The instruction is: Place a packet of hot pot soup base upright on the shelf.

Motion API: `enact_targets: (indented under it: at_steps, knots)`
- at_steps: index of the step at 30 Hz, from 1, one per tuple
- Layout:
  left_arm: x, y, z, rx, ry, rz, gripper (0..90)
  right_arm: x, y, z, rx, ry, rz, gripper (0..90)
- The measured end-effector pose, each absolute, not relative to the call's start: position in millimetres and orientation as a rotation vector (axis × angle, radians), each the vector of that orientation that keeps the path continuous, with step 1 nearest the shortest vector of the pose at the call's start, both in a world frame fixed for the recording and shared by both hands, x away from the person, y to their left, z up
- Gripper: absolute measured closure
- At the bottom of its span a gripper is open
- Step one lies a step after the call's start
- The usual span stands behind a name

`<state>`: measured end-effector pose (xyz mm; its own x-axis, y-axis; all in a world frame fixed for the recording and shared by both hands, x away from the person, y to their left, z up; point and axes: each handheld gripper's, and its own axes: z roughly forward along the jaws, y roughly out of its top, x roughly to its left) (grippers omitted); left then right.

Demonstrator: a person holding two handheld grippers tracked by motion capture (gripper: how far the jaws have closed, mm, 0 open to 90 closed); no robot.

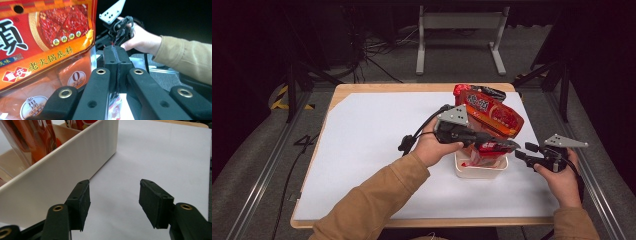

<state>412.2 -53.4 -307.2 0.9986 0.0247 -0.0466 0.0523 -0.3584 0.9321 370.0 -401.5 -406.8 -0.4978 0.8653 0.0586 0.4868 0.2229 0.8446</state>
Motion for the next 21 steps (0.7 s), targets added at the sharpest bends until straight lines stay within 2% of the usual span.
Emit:
enact_targets:
  at_steps: [21]
  knots:
    - [418,-56,-328,1.982,0.070,-0.031,89.4,371,-401,-408,1.246,2.084,1.189,42.1]
